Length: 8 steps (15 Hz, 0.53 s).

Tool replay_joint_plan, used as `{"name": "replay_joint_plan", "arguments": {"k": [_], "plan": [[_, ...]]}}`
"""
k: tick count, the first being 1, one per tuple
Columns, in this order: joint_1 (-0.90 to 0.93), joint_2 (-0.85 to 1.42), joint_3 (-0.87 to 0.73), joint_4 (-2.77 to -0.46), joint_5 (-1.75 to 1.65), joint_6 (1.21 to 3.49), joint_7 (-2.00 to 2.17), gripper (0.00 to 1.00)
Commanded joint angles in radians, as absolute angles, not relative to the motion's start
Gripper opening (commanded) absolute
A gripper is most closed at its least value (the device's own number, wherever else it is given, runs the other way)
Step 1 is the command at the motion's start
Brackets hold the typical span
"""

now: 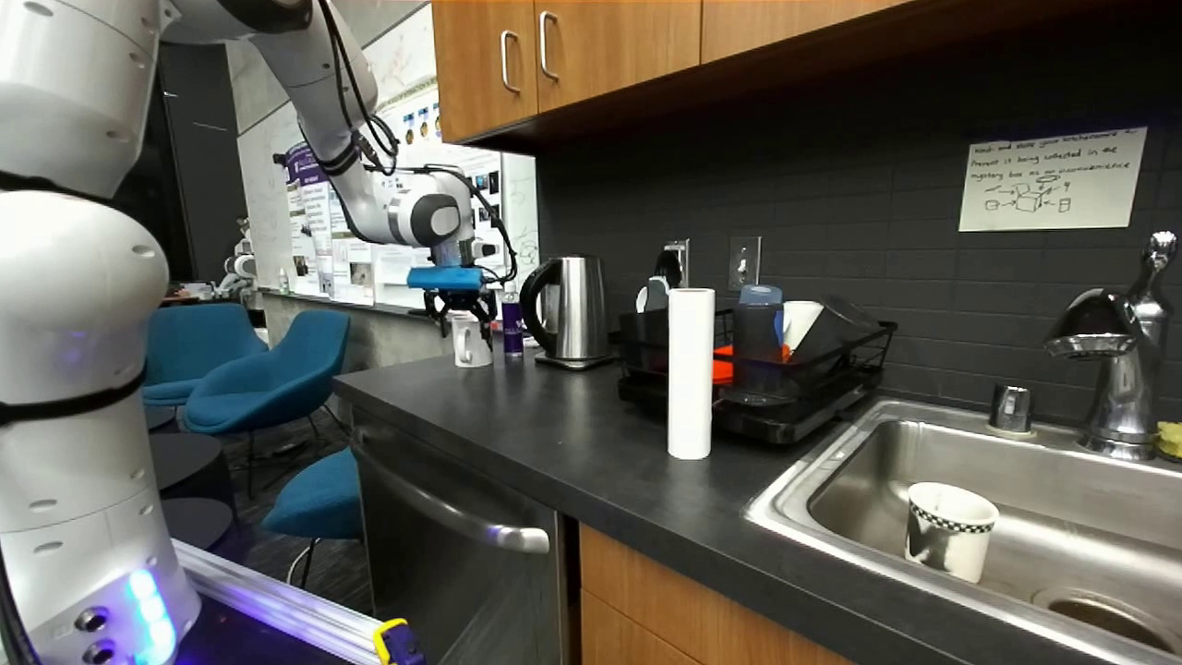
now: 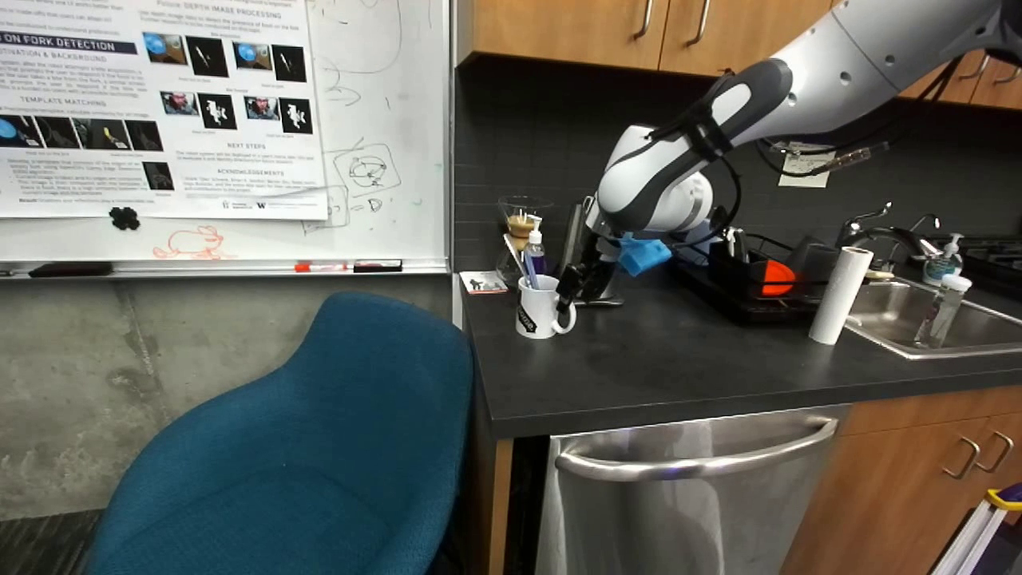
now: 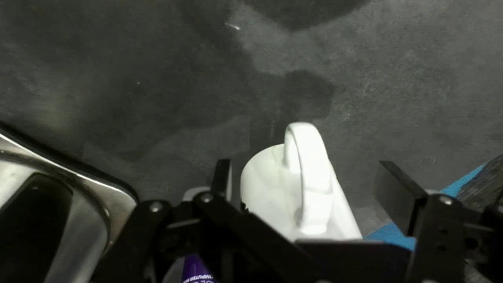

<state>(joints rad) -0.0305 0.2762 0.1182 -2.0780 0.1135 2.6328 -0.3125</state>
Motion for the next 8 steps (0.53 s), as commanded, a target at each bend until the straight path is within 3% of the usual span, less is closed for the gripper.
{"name": "replay_joint_plan", "arguments": {"k": [1,8], "plan": [[-0.06,0.164,0.145,-2.184,0.177,2.599,-0.402,1.0],[-0.048,-0.005,0.086,-2.314,0.186,2.482,-0.43,1.0]]}}
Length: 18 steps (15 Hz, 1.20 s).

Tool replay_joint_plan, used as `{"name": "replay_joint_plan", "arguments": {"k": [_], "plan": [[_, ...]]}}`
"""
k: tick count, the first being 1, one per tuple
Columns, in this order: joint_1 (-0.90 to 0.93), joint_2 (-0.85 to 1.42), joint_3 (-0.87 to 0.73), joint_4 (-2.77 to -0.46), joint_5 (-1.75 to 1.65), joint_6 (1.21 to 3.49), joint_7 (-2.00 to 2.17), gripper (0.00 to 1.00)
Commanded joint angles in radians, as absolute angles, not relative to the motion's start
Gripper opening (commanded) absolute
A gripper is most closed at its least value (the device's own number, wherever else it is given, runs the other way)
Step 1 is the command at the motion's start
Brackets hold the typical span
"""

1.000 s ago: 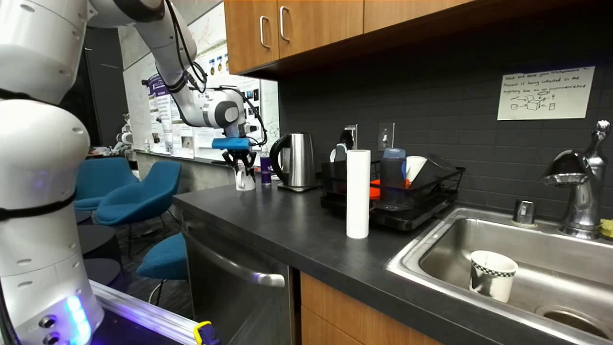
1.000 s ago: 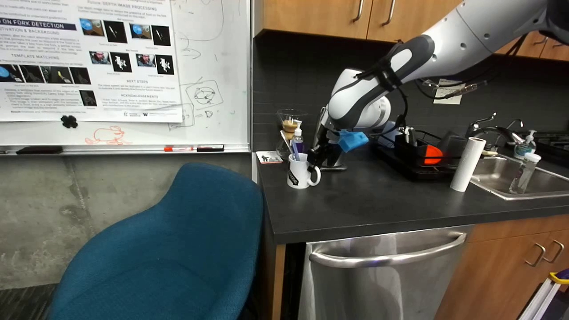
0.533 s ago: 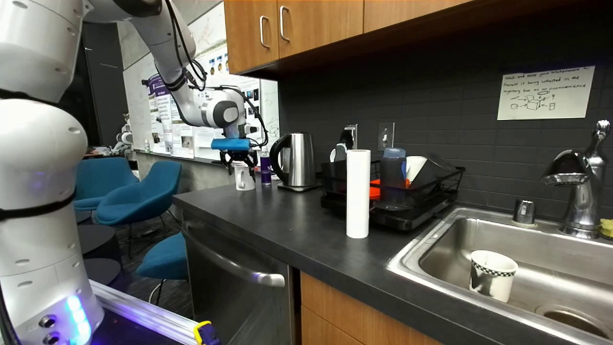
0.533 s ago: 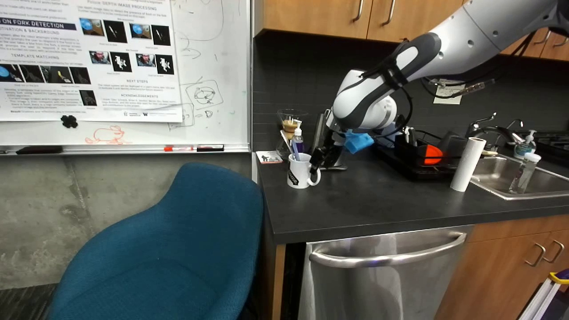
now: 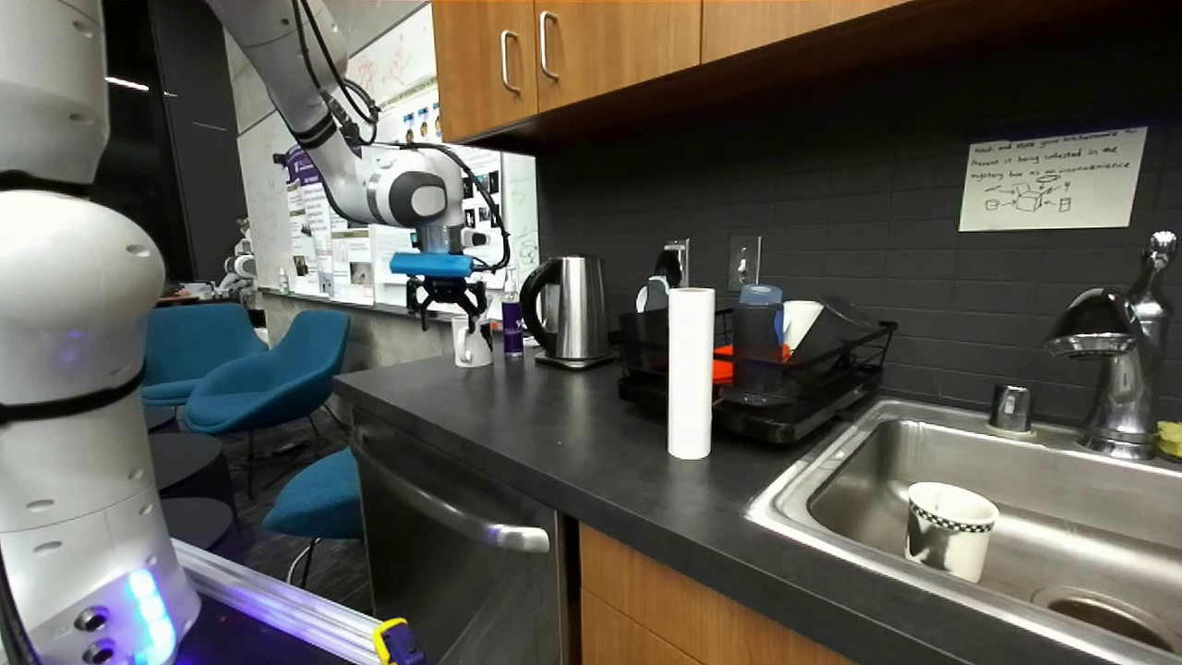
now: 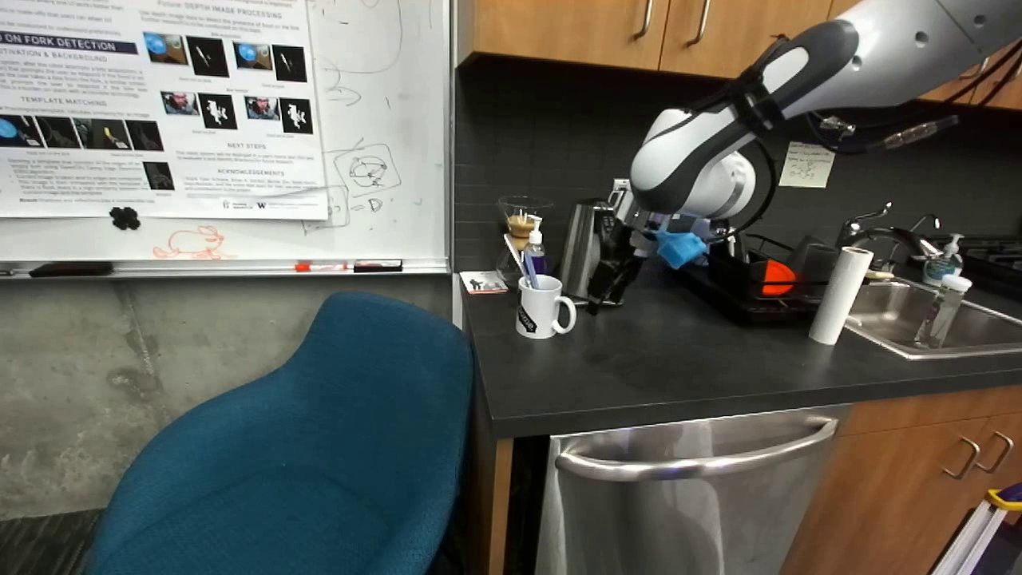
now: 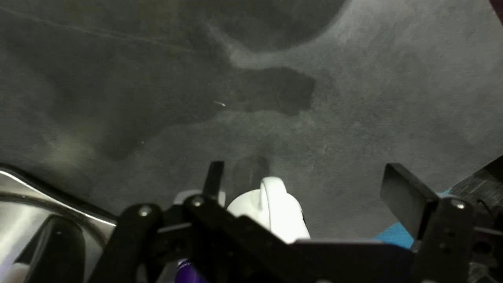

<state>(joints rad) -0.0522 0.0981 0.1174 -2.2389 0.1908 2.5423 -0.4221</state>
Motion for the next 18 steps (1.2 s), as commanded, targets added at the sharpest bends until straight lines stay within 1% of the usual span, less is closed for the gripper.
{"name": "replay_joint_plan", "arguments": {"k": [1,10,18], "plan": [[-0.048,-0.03,0.072,-2.329,0.179,2.455,-0.421,1.0],[-0.049,-0.22,-0.033,-2.444,0.068,2.275,-0.358,1.0],[-0.055,-0.359,-0.069,-2.499,-0.023,2.133,-0.305,1.0]]}}
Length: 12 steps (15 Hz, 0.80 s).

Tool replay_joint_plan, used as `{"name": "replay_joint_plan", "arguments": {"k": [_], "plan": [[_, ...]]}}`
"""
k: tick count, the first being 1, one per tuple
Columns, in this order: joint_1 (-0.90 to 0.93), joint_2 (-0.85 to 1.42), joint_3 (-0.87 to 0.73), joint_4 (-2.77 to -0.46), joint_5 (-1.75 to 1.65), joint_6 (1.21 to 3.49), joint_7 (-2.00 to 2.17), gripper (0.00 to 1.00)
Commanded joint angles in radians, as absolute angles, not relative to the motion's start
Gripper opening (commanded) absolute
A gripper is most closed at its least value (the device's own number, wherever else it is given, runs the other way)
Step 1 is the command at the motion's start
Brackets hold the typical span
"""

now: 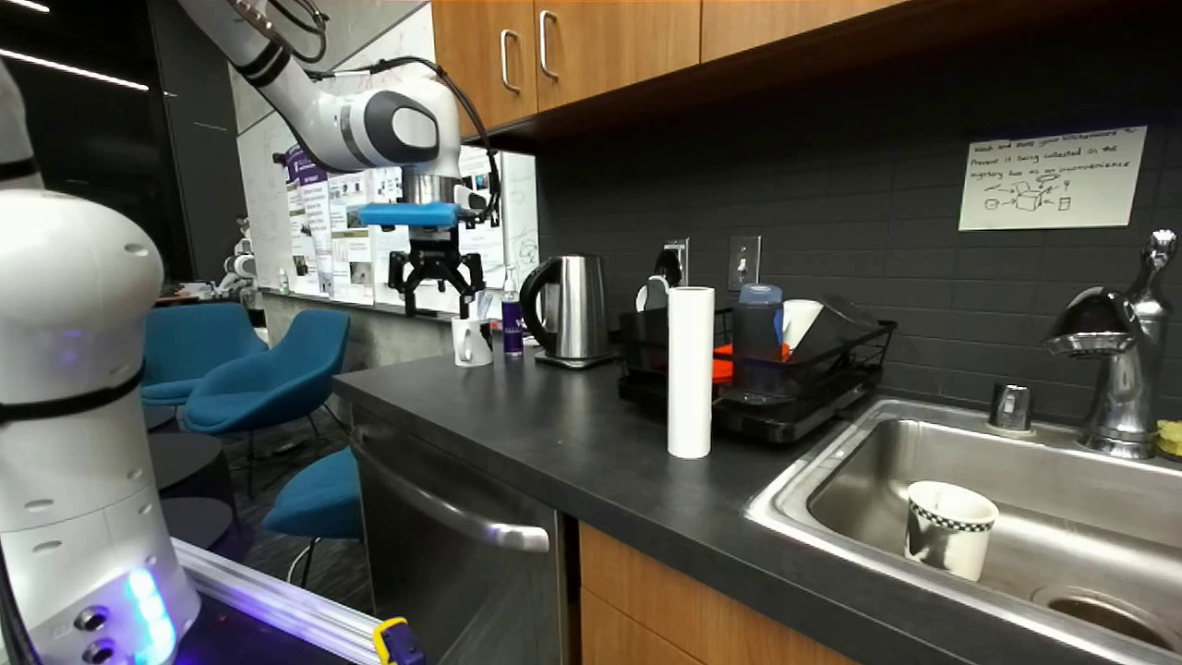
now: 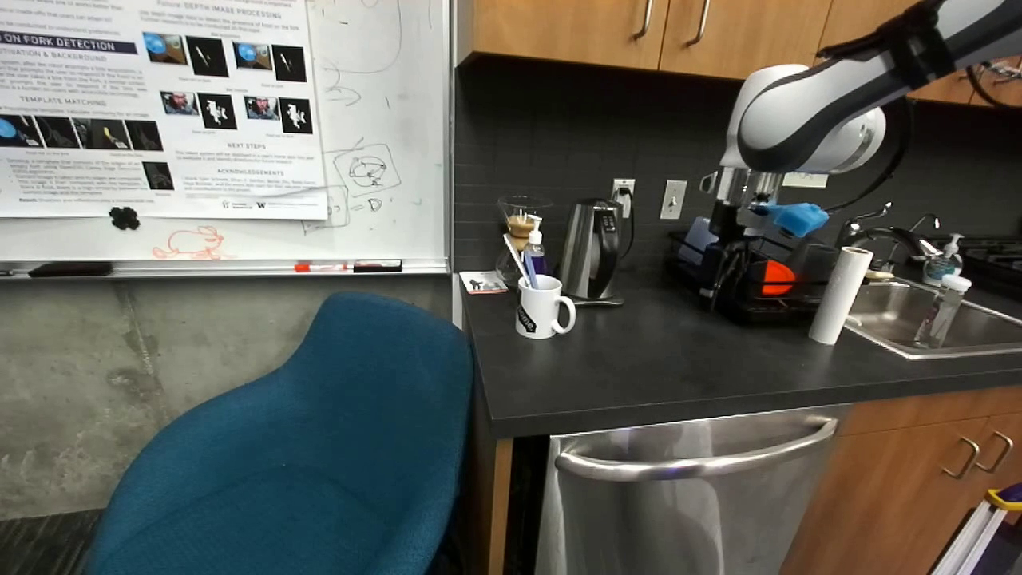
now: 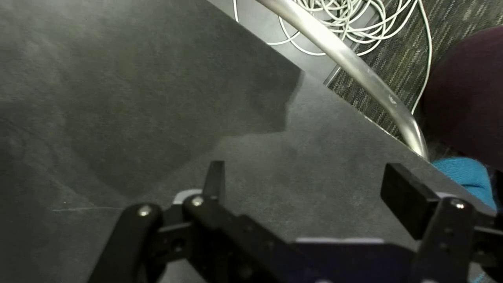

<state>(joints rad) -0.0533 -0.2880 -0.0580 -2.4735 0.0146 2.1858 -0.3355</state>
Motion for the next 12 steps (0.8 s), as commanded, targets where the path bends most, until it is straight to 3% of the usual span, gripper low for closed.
{"name": "replay_joint_plan", "arguments": {"k": [1,12], "plan": [[-0.056,-0.371,-0.073,-2.5,-0.032,2.119,-0.3,1.0],[-0.066,-0.472,-0.14,-2.452,-0.111,1.912,-0.364,1.0]]}}
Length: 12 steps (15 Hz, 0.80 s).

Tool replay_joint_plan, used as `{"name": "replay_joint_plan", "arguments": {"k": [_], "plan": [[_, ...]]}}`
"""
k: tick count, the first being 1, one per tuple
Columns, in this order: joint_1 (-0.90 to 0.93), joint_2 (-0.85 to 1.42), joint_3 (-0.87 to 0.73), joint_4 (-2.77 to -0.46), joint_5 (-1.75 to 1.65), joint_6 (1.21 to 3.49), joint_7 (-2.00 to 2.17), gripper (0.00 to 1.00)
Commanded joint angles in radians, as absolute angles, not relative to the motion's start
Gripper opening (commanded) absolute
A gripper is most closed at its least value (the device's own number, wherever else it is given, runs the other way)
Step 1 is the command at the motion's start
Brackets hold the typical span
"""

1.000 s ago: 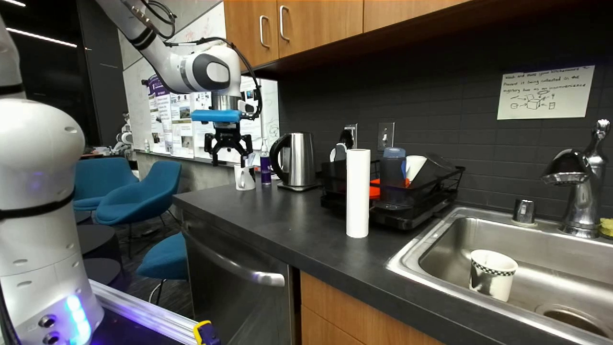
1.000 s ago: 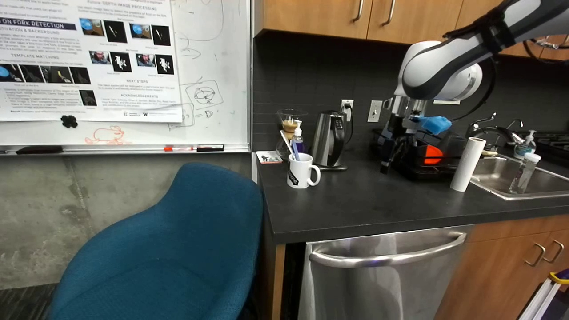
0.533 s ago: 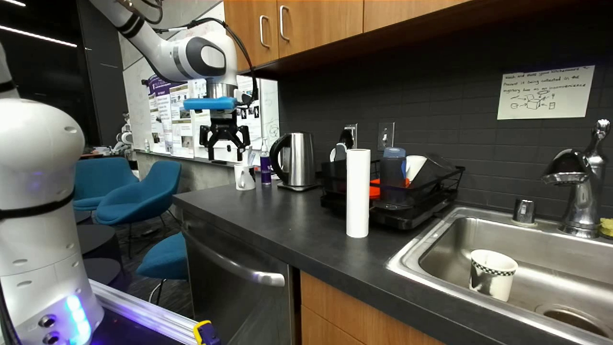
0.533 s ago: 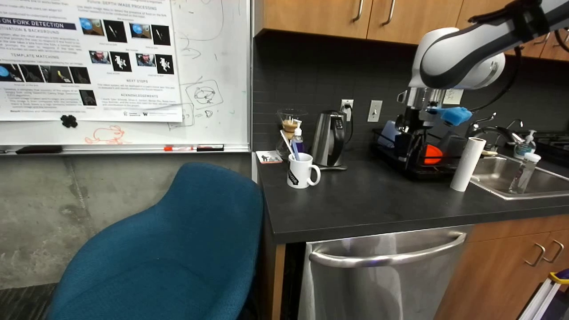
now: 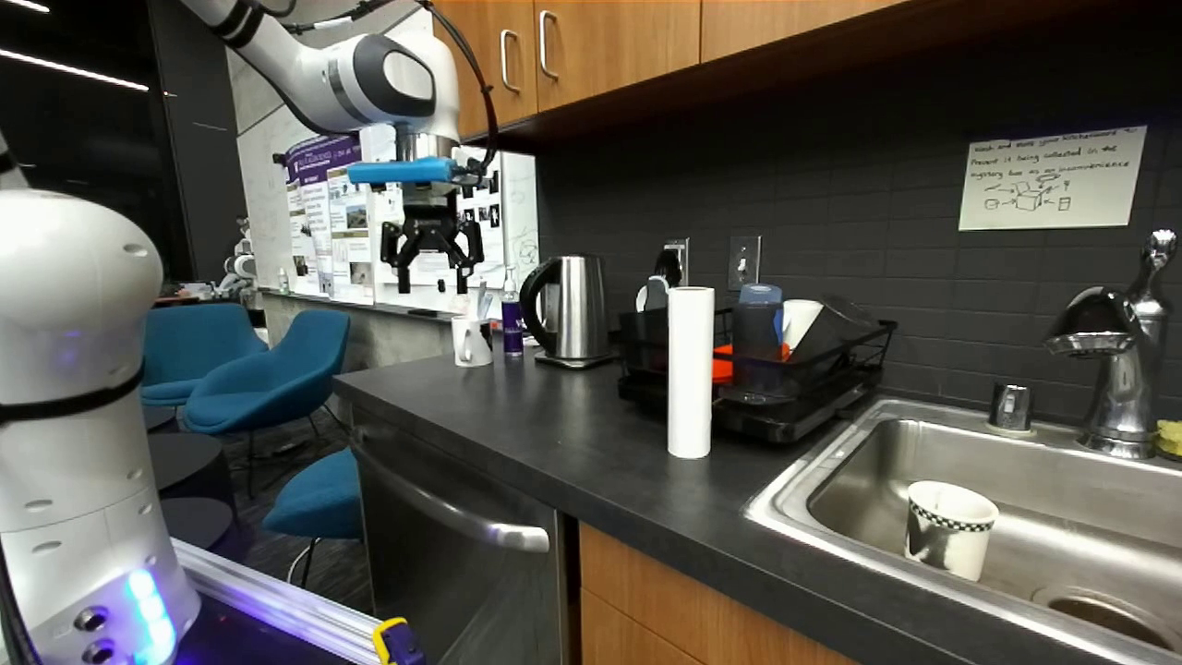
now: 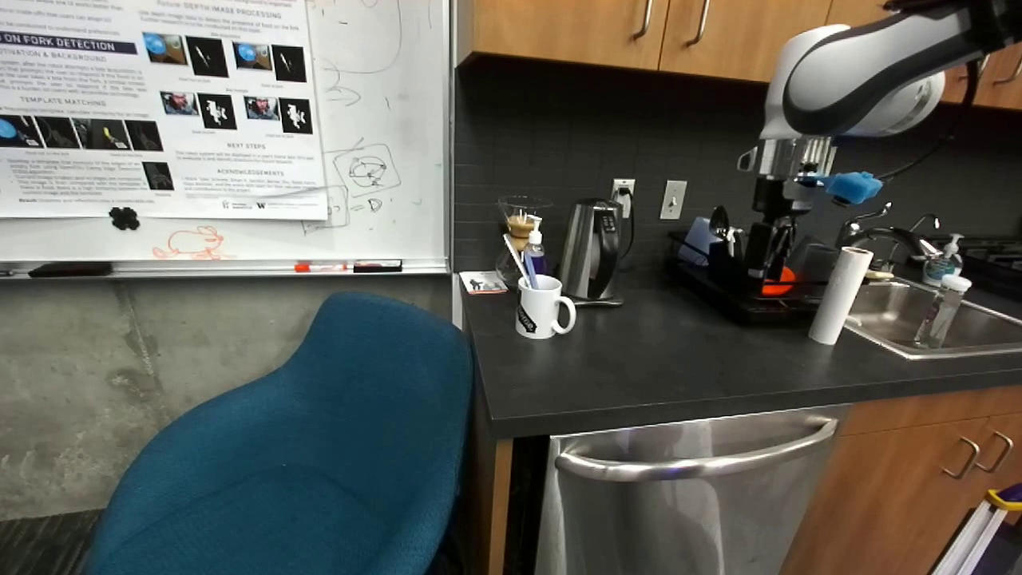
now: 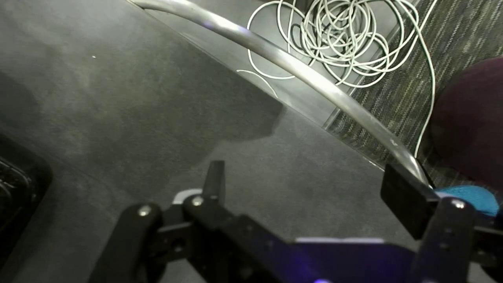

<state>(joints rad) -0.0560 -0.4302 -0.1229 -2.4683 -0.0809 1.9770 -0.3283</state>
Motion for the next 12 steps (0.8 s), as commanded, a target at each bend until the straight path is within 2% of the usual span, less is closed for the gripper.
{"name": "replay_joint_plan", "arguments": {"k": [1,3,4,12], "plan": [[-0.067,-0.483,-0.151,-2.443,-0.115,1.886,-0.383,1.0],[-0.065,-0.502,-0.186,-2.419,-0.101,1.83,-0.445,1.0],[-0.057,-0.471,-0.164,-2.439,-0.098,1.884,-0.387,1.0],[-0.059,-0.494,-0.19,-2.424,-0.097,1.847,-0.427,1.0]]}}
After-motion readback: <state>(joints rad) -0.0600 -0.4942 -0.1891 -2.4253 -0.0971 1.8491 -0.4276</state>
